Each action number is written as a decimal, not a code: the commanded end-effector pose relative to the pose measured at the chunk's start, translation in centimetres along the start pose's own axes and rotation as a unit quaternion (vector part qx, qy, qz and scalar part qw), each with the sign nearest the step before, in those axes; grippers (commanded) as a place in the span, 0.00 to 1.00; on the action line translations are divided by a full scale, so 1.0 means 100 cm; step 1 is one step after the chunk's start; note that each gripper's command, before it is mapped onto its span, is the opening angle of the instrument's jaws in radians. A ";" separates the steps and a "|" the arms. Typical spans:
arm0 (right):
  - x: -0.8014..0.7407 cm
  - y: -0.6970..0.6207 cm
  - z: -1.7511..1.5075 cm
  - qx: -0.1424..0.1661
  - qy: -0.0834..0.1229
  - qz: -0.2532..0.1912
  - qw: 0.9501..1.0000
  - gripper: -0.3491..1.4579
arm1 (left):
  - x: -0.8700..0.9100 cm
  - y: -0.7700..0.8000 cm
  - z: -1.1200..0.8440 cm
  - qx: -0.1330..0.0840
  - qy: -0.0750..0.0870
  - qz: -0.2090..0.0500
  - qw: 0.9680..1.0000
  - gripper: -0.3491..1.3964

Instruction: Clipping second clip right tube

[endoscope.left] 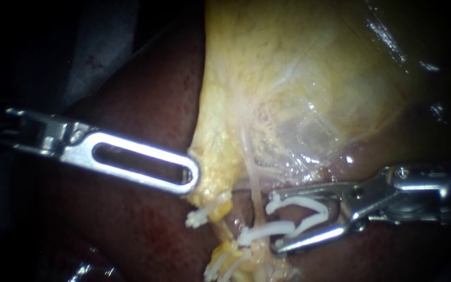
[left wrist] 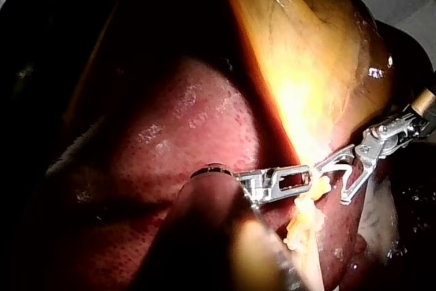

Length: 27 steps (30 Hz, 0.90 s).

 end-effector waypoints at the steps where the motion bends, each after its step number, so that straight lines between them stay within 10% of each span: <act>1: -0.0001 0.0001 0.0000 0.000 0.000 0.000 1.000 0.51 | 0.0000 -0.0001 0.0000 0.000 0.000 0.000 1.000 0.00; 27: 0.0004 0.0023 0.0034 -0.010 0.004 0.021 1.000 0.45 | 0.0001 -0.0003 0.0001 -0.002 0.000 0.000 1.000 0.00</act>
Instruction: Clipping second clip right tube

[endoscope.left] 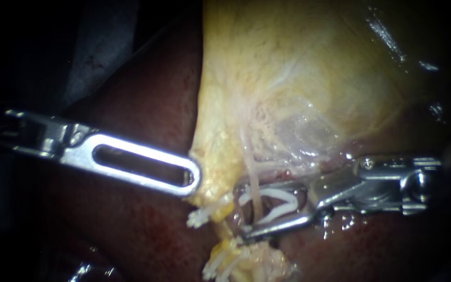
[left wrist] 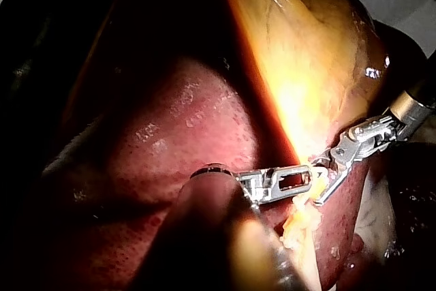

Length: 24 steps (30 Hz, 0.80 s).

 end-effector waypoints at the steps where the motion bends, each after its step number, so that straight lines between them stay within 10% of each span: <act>1: -0.0001 0.0000 0.0000 0.000 0.000 0.003 1.000 0.45 | 0.0000 0.0000 0.0000 0.000 0.000 0.000 1.000 0.00; 15: -0.0007 0.0005 -0.0015 0.002 0.000 0.032 0.999 0.01 | 0.0000 0.0000 0.0000 0.000 0.000 0.000 1.000 0.00; 24: -0.0007 0.0006 -0.0016 0.003 0.000 0.034 0.999 0.00 | 0.0000 0.0000 0.0001 0.000 0.000 -0.003 1.000 0.00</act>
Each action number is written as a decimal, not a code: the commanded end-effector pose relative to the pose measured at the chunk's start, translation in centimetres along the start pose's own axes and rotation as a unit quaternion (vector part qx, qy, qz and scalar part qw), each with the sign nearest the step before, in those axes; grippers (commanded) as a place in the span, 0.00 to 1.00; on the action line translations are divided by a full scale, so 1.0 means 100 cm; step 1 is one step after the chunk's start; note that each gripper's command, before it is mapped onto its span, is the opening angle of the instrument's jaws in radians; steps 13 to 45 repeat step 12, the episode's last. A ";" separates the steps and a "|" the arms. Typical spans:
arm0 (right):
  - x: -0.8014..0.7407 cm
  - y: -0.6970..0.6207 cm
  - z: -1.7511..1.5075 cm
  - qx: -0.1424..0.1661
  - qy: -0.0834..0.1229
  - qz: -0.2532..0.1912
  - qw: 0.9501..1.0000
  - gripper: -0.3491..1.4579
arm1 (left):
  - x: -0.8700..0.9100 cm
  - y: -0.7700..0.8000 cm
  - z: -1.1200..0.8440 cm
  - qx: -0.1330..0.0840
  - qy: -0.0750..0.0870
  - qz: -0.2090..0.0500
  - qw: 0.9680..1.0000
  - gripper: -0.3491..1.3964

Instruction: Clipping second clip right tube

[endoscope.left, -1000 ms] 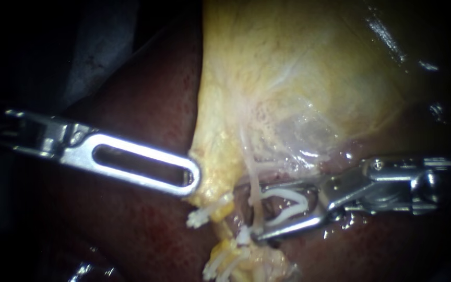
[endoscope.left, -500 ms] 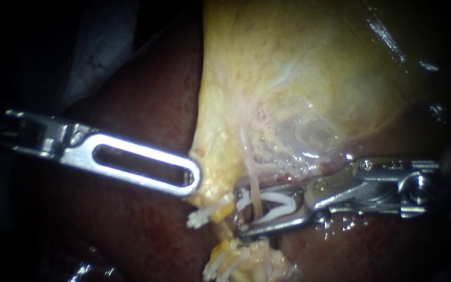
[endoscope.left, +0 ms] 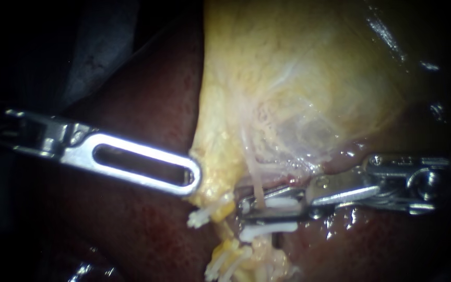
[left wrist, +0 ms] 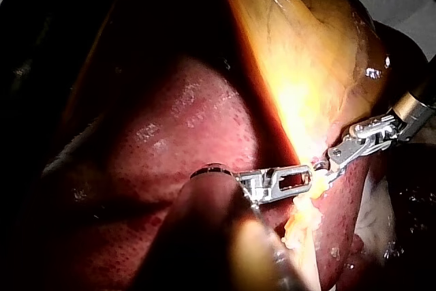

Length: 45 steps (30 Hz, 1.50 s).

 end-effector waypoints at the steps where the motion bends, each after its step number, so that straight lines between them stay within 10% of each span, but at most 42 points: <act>1: 0.0000 0.0000 0.0000 0.000 0.000 0.000 1.000 0.00 | 0.0000 0.0000 0.0000 0.000 0.000 0.000 1.000 0.00; 45: -0.0001 -0.0001 0.0000 0.000 0.000 0.006 1.000 0.00 | -0.0001 0.0000 0.0001 0.000 0.000 0.000 1.000 0.00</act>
